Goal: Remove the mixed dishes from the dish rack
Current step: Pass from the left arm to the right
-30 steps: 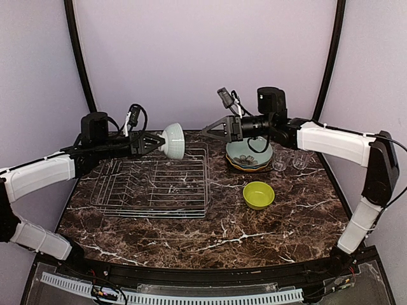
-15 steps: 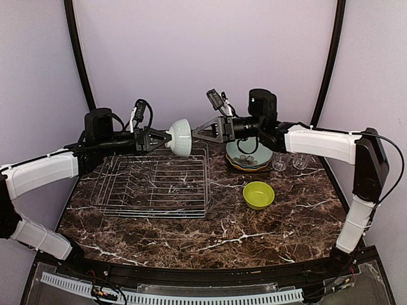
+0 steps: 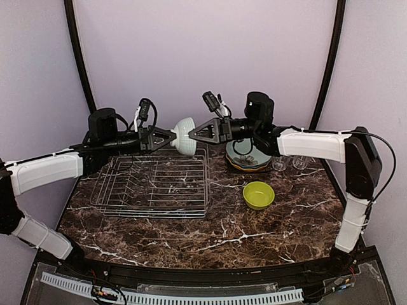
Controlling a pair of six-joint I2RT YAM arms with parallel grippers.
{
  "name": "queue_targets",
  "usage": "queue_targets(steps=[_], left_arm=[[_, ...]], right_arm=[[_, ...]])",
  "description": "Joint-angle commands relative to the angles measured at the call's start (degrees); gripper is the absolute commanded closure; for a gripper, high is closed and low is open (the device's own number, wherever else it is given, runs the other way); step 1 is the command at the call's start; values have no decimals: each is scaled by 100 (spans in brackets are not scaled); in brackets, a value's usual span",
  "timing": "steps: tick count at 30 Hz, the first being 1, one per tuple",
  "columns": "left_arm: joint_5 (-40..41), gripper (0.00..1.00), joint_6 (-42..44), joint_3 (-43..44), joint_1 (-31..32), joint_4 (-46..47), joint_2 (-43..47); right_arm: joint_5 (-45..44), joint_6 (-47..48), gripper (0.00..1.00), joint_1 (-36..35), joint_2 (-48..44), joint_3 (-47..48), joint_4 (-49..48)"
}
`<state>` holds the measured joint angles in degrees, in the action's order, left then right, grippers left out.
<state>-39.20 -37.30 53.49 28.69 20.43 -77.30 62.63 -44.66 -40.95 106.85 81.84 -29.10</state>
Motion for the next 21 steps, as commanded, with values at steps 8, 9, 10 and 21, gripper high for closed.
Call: queue_targets(steps=[8,9,10,21], left_arm=[[13,85,-121,38,88,566,106],[21,85,-116,38,91,554,115],[24,84,-108,38,93,536,124],[320,22,132,43,102,103,244]], right_arm=[[278,-414,100,-80,-41,-99,-871],[291,-437,100,-78,-53,-117,-926],[285,-445,100,-78,-58,-124,-933],[38,312,100,124,-623,-277,191]])
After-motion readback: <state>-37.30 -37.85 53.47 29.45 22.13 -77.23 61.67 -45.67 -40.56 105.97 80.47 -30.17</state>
